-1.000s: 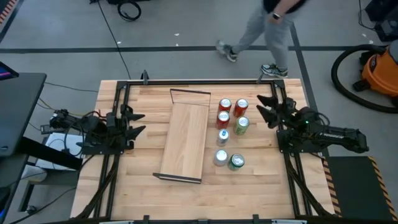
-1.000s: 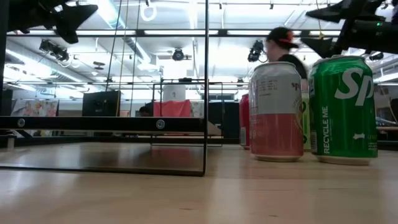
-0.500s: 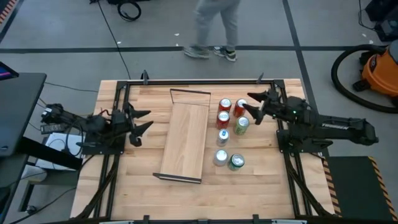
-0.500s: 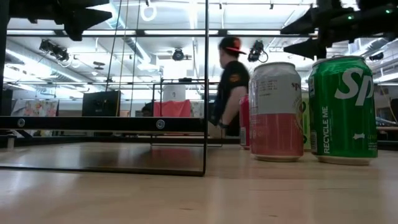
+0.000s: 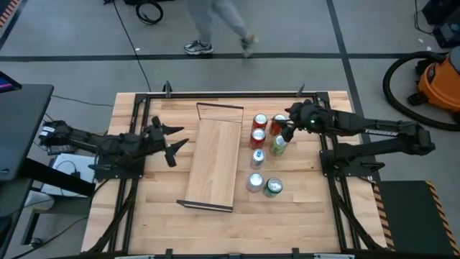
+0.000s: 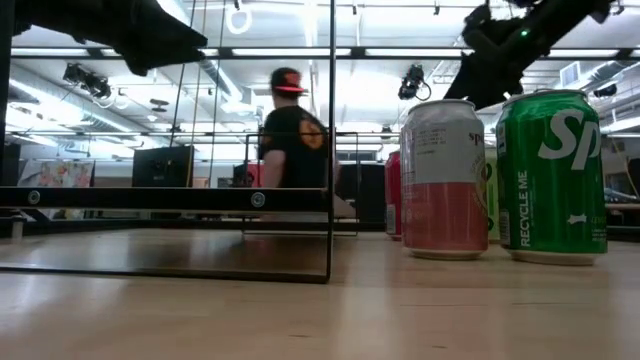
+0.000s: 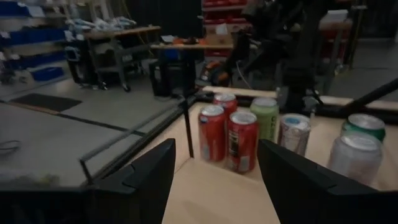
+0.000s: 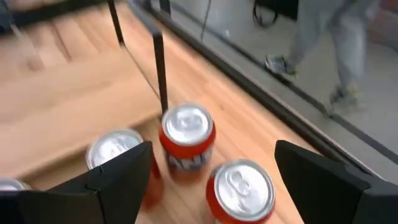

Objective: Place canned beverage on shelf
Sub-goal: Put the right orange soda can on the shelf

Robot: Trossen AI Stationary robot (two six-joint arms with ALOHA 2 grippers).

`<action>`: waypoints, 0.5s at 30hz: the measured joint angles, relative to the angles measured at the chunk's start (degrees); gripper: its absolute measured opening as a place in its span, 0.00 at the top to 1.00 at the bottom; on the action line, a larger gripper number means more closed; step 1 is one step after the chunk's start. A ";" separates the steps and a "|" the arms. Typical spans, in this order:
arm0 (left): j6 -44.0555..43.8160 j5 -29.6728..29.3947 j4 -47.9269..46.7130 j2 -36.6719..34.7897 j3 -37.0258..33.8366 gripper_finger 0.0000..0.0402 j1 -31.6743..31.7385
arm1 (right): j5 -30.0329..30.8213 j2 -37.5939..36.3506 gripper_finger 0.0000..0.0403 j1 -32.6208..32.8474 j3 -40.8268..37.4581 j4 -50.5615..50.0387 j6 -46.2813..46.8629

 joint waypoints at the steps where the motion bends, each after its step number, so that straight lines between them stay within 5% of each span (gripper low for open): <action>1: -0.23 1.59 -0.01 0.53 0.00 0.41 1.09 | -0.52 1.37 0.14 -0.10 1.05 -1.11 -0.11; 15: -4.05 19.81 -0.37 2.88 0.00 0.41 16.02 | -4.27 14.83 0.14 -5.13 12.69 -13.36 -7.45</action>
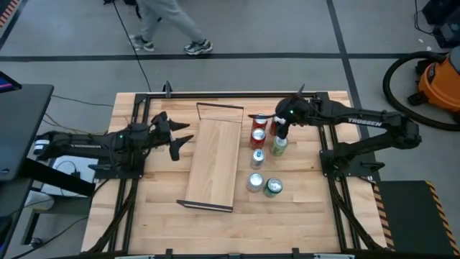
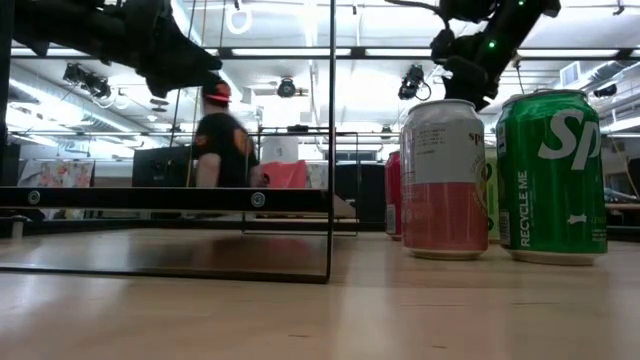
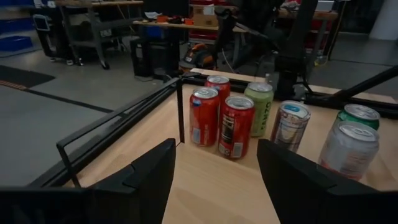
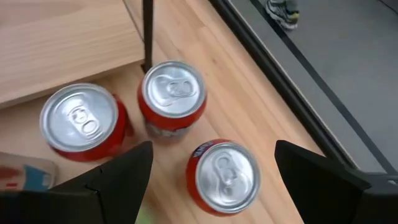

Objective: Place canned beverage on shelf
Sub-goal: Put the right orange soda can on the shelf

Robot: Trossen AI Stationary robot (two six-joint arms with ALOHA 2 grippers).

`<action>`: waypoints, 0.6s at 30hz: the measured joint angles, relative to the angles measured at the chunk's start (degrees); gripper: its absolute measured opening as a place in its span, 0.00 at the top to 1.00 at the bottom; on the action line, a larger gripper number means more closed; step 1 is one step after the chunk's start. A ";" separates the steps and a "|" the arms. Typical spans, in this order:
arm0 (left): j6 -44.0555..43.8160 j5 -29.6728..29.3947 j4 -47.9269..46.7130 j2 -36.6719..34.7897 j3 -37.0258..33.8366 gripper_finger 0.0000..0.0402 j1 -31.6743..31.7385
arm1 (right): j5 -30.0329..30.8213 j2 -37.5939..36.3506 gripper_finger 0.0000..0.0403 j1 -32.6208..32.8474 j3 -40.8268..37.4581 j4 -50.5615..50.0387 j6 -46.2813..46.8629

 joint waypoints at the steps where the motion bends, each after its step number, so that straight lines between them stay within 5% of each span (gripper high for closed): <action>1: -0.31 0.71 -0.19 0.00 0.18 0.41 0.71 | -0.17 0.19 0.14 -0.27 0.42 -0.21 -0.35; 18: 3.43 2.45 -6.10 10.34 14.64 0.41 7.79 | -4.89 3.01 0.14 -3.67 3.57 -2.72 -1.30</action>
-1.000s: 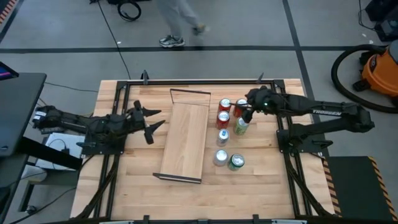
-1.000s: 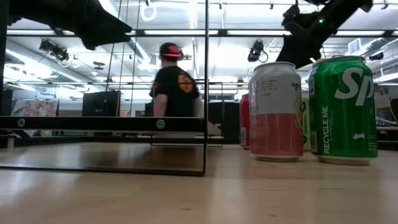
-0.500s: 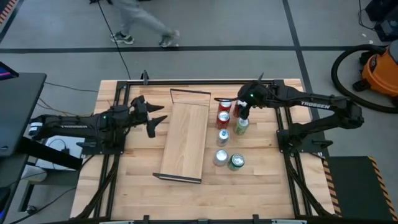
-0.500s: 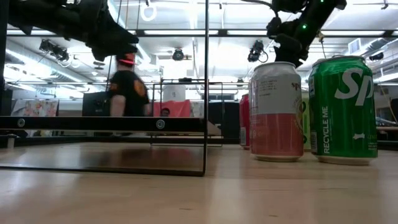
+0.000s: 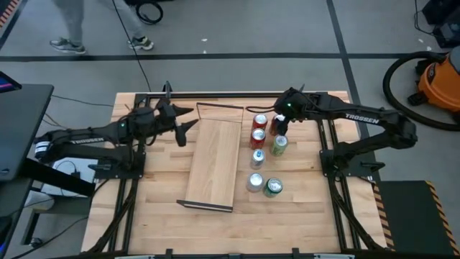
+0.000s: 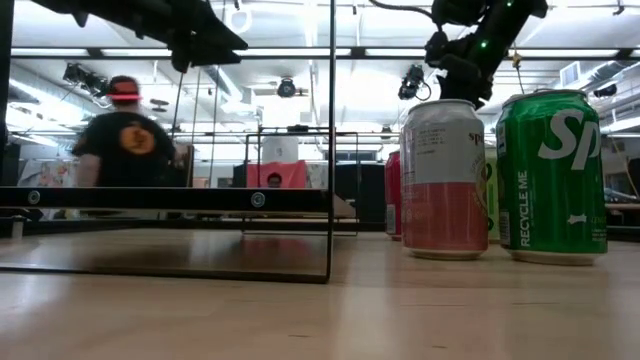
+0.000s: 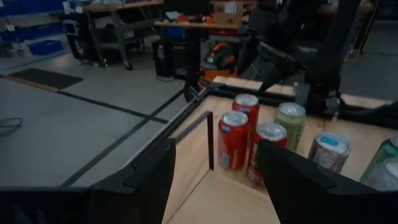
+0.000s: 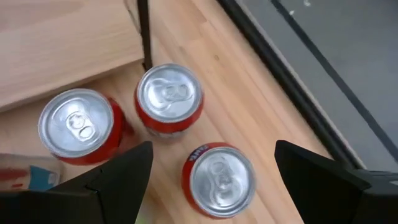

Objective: Place canned beverage on shelf
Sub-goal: Put the right orange soda can on the shelf

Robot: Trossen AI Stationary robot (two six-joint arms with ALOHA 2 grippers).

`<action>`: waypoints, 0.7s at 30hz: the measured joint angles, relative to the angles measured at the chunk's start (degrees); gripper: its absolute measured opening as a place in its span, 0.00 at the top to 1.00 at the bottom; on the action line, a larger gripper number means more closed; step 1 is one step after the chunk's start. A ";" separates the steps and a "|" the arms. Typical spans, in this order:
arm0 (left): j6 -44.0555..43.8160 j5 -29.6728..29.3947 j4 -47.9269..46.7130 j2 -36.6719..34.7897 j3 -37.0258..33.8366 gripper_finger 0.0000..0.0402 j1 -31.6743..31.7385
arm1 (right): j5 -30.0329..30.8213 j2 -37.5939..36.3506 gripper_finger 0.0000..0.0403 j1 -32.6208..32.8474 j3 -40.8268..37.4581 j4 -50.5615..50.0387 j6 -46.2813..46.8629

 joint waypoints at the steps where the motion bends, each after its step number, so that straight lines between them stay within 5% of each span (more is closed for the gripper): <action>1: -0.04 0.01 0.17 0.60 -0.02 0.41 0.00 | -0.02 0.36 0.14 0.02 0.00 -0.13 0.06; 21: 1.52 -0.01 1.64 4.66 -0.26 0.41 0.24 | 0.70 7.12 0.14 -1.16 6.73 -8.11 -1.37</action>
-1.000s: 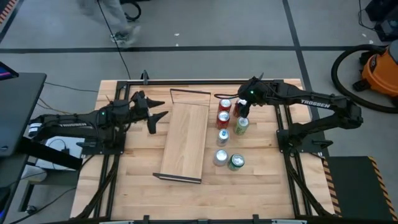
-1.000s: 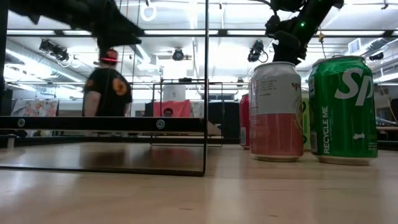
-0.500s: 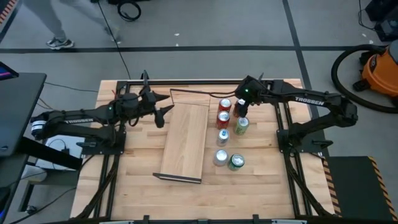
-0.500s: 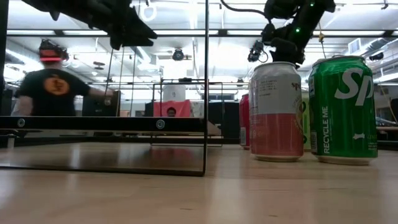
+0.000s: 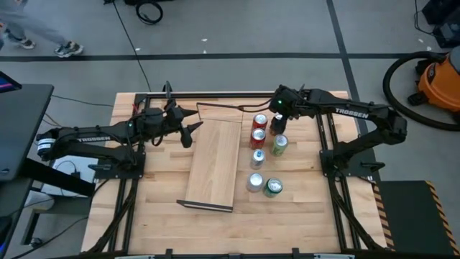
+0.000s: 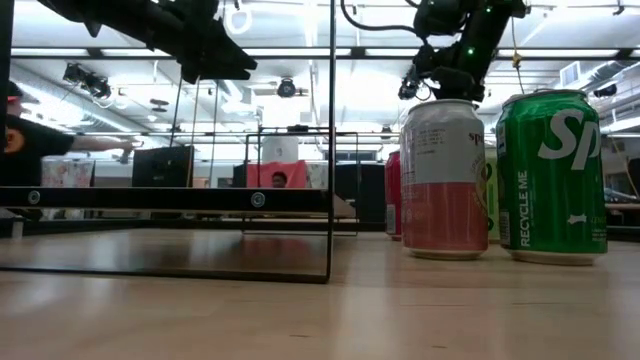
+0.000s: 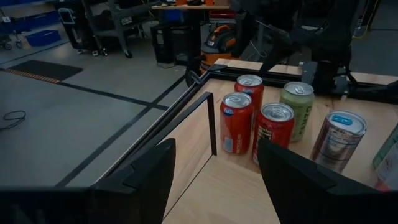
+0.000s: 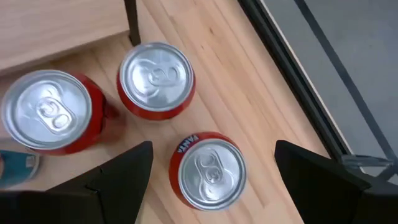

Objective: Place canned beverage on shelf
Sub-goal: Put the right orange soda can on the shelf

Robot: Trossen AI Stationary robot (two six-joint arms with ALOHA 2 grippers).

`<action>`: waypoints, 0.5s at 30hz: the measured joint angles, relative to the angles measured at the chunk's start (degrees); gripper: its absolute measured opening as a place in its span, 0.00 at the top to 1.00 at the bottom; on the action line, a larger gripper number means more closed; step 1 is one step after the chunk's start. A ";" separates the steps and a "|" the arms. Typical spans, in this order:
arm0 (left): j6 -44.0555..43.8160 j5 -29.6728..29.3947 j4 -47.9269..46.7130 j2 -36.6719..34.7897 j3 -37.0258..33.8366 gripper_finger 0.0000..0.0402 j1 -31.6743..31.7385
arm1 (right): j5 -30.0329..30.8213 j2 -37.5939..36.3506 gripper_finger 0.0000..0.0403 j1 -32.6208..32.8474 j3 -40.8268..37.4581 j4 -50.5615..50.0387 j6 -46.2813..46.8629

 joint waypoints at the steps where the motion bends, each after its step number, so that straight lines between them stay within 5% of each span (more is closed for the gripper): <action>1: 0.00 -0.01 0.02 -0.01 0.00 0.41 0.00 | 0.04 -0.06 0.14 0.02 0.00 -0.23 0.00; 15: -0.31 -0.01 -0.04 -0.01 -0.03 0.41 0.00 | 0.11 -1.27 0.13 0.15 0.00 -2.52 0.06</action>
